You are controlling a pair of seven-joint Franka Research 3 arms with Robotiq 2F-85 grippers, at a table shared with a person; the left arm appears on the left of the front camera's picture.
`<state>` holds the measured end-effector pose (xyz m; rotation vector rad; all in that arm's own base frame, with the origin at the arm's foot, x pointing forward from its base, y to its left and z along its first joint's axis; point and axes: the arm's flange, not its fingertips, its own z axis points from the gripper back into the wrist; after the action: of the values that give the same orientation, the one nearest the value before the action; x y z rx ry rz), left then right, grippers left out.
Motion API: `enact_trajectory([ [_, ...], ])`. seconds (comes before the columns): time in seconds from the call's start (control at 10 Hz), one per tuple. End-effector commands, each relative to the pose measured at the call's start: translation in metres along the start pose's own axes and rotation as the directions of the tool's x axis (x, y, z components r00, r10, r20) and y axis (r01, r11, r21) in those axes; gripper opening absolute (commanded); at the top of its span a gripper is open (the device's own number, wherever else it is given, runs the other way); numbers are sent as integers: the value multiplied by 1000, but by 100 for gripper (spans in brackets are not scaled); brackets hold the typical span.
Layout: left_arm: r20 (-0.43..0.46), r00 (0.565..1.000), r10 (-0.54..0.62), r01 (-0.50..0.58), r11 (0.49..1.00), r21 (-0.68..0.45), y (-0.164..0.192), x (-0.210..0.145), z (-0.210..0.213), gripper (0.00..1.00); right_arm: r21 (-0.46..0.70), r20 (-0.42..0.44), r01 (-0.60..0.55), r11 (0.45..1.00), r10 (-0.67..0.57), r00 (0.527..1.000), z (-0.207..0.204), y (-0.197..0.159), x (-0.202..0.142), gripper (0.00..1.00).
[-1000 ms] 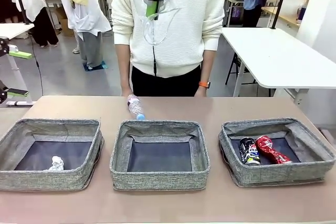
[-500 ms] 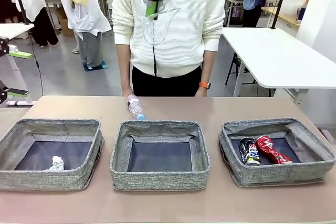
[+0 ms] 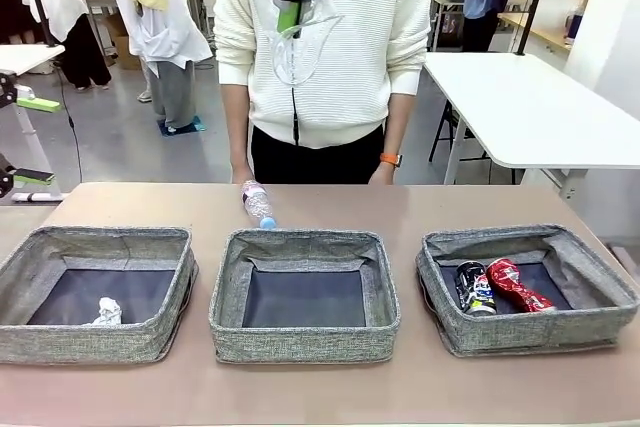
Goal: Sort the waste into the appropriate baskets.
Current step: Place the picked waste into the Fabric basket indicated by the person.
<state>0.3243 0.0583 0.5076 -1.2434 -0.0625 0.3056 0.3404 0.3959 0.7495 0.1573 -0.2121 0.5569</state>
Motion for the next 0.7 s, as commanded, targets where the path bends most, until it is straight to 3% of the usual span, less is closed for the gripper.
enact_trajectory([
  [0.0, 5, 1000, 3, -3, 1000, -11, -2, -2, 0, 100, 5, 0, 0, 1000, 0, 1000, 0, -1, -4, 2],
  [0.6, 5, 1000, 3, -3, 1000, -11, -2, -2, 0, 100, 5, 0, 0, 1000, 0, 1000, 0, -1, -4, 2],
])
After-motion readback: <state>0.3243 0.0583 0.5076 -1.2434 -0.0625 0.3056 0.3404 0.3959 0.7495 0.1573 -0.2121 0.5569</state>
